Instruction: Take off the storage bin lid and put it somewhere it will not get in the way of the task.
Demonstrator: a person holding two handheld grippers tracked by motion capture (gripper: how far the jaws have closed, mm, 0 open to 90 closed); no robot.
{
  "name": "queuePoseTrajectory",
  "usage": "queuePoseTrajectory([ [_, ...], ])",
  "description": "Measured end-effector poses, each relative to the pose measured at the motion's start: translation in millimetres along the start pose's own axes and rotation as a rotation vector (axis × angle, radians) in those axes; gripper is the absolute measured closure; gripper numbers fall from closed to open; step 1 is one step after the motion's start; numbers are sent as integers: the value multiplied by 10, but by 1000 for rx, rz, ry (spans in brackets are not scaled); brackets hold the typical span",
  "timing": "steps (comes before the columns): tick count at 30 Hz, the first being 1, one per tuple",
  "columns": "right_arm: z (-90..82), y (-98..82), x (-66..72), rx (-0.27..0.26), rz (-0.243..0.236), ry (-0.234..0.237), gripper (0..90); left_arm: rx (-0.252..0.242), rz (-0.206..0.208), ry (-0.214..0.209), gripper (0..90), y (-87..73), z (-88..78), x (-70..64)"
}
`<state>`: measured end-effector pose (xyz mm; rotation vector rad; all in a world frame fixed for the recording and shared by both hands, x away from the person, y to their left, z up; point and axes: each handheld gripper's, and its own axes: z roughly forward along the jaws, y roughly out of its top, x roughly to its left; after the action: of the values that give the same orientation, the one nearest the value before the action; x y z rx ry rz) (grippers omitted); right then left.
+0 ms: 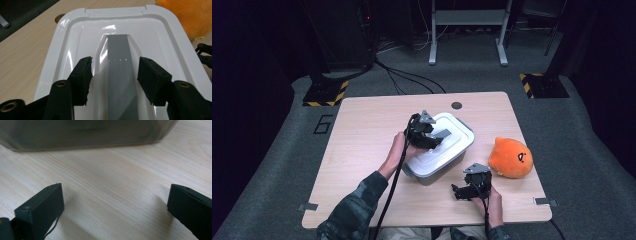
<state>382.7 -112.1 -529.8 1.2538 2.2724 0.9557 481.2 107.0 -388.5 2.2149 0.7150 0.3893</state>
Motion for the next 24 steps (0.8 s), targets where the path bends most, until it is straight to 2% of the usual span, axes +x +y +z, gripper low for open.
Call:
queuePoseTrajectory([
  [7, 0, 0, 0, 0, 0, 0, 0, 1, 4, -6, 533, -22, 8, -15],
  [16, 0, 0, 0, 0, 1, 0, 0, -25, 19, -31, 618, -55, 2, -25],
  [19, 0, 0, 0, 0, 0, 0, 0, -34, 18, -26, 652, -68, 0, -31],
  [24, 0, 0, 1, 0, 1, 0, 0, -36, 25, -23, 656, -75, -6, -29],
])
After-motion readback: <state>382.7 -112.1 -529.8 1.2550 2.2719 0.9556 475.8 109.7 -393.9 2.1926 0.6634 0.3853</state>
